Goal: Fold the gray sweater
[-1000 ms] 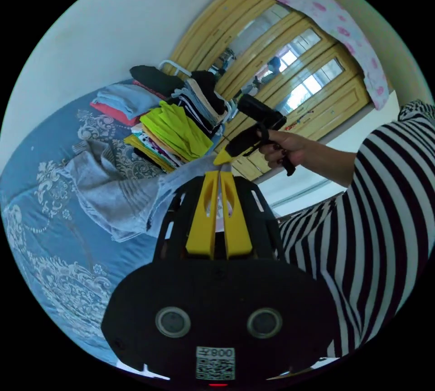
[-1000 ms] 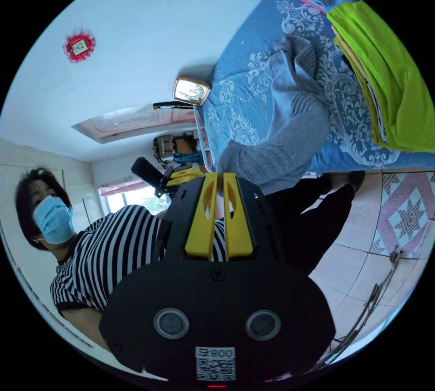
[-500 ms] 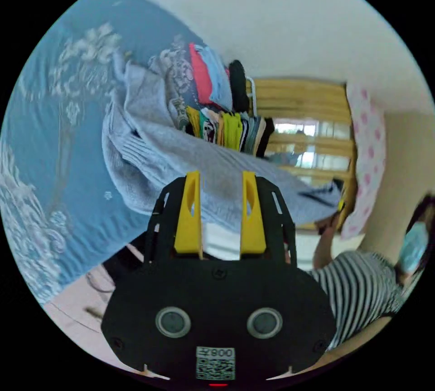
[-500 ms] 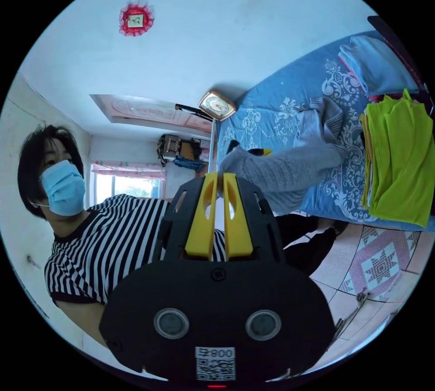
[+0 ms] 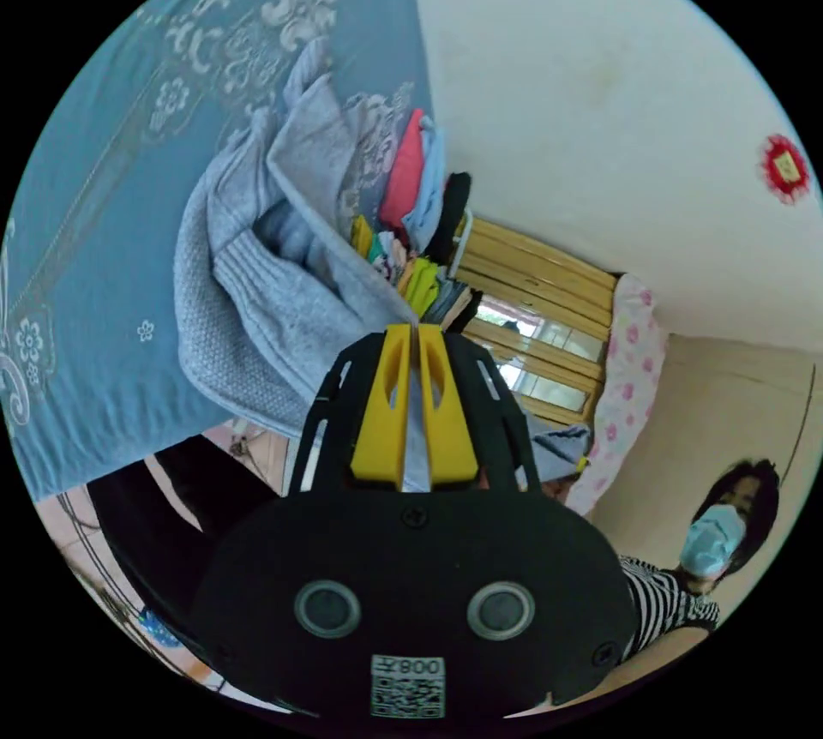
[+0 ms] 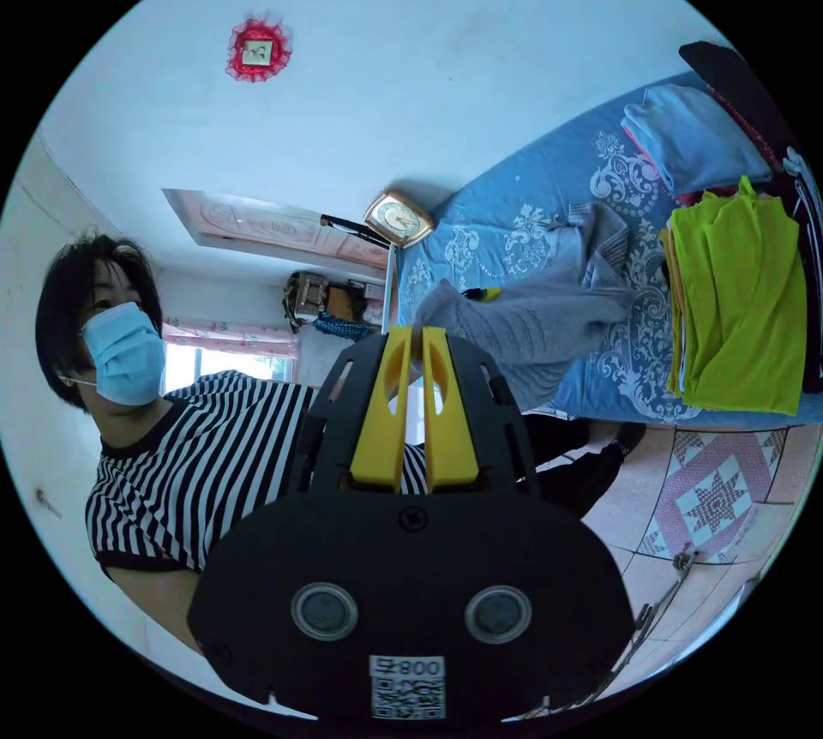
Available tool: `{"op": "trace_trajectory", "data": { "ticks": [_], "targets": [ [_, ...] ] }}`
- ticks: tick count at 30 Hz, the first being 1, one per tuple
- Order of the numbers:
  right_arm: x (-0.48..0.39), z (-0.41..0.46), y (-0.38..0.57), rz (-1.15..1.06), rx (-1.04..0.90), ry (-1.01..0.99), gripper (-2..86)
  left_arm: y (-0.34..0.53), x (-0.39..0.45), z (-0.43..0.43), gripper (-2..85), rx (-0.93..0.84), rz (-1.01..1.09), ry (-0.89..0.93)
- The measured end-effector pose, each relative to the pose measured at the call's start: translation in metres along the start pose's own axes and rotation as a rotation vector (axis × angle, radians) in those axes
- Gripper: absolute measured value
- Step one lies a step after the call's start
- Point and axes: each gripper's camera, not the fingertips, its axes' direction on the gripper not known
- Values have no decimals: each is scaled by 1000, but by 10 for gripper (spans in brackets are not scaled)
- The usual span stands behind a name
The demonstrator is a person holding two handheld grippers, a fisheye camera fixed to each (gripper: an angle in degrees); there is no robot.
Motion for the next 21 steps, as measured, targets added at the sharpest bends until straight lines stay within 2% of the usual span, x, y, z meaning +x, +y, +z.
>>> {"op": "trace_trajectory", "data": {
  "ticks": [8,13,21],
  "targets": [
    [-59,-47,-13,-239,14,-41,20,87,40,-160,16,326,368,198],
    [-108,-69,-23,-458,-10,-153,18,200,85,-244,14,541,665,110],
    [-226,-120,-25,-908,30,-246,18,367,144,-312,14,807,1091,-15]
  ]
}}
